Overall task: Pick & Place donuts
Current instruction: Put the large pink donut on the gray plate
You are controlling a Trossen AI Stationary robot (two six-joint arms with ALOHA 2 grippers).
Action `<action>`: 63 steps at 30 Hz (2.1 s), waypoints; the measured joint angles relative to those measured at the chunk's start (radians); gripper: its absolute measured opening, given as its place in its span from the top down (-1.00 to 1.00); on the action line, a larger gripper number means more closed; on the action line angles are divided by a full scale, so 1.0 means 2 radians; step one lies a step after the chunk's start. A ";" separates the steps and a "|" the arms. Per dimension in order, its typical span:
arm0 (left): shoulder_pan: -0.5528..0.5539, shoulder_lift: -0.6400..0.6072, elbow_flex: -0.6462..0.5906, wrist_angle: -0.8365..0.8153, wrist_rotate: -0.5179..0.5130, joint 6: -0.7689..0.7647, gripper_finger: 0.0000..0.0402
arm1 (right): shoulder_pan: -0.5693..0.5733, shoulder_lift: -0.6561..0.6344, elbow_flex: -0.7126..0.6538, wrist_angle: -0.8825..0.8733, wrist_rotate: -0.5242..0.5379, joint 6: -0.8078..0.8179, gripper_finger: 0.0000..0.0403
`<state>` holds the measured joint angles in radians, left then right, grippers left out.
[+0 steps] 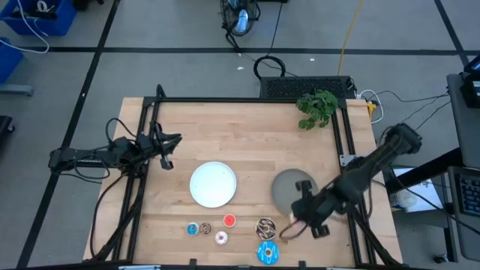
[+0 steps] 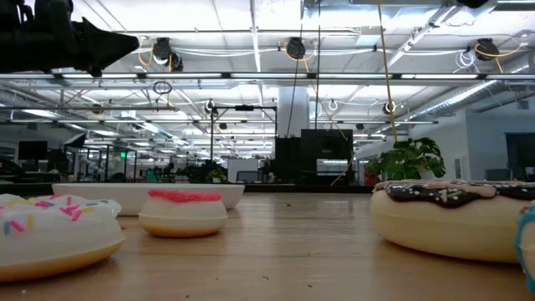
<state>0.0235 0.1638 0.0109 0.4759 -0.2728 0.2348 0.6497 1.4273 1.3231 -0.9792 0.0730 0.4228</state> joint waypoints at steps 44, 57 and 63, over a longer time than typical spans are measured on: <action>0.000 0.000 0.000 0.006 -0.025 -0.120 0.75 | -0.203 0.038 -0.079 0.000 0.056 -0.078 0.94; 0.000 0.000 0.000 -0.001 -0.031 -0.114 0.75 | -0.250 0.033 -0.221 0.113 -0.026 -0.034 0.94; 0.000 0.000 0.000 0.000 -0.038 -0.111 0.75 | -0.250 0.033 -0.238 0.115 -0.025 -0.021 0.93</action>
<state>0.0237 0.1635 0.0105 0.4751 -0.3496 0.0128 0.1497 1.4940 0.8475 -0.7486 0.0222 0.3809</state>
